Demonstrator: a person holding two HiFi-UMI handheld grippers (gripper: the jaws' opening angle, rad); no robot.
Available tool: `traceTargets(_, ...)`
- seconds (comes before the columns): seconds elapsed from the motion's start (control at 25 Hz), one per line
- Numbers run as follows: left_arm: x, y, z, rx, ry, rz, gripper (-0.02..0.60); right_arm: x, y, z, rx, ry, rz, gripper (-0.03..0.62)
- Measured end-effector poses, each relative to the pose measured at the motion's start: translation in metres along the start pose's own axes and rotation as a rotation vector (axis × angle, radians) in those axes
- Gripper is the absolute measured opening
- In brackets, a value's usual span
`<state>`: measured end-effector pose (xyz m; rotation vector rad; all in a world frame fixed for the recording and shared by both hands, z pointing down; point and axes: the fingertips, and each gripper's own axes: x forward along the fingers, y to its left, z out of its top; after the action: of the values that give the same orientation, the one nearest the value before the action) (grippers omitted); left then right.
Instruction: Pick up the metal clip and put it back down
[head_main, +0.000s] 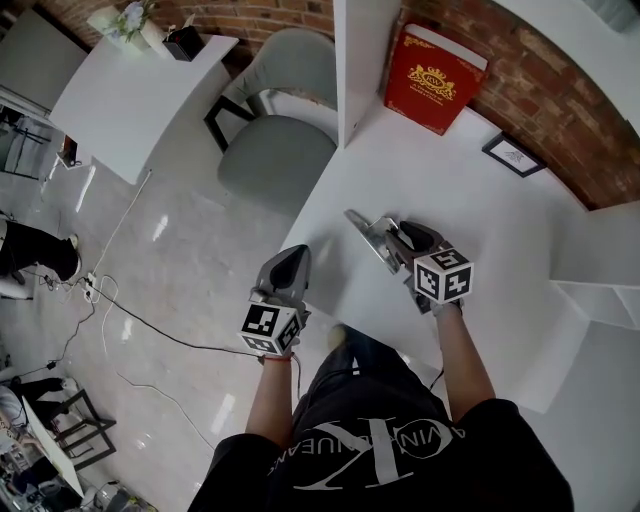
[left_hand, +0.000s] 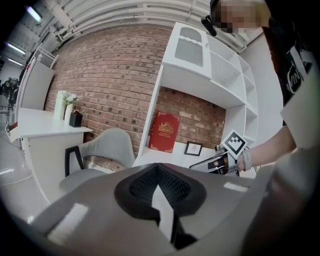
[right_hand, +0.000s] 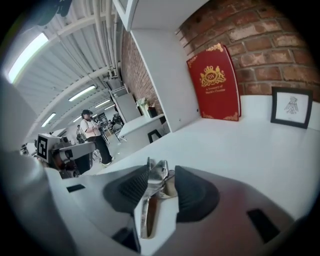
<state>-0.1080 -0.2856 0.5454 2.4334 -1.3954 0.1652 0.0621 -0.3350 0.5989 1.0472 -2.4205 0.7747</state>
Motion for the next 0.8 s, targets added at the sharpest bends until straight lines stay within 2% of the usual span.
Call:
traceTargets(0.48,0.009,0.001,-0.007,-0.022,0.020,0.010,0.008,0.025,-0.004,-0.014,0.059,0.122,0.049,0.132)
traceTargets(0.64,0.008,0.004,-0.013,-0.028,0.031,0.012,0.008,0.028,-0.002,-0.016,0.109,0.134,0.082,0.130)
traceTargets(0.8,0.008,0.002,-0.019,-0.036,0.045,0.006,0.008,0.028,-0.002,-0.014,0.143,0.122,0.094,0.100)
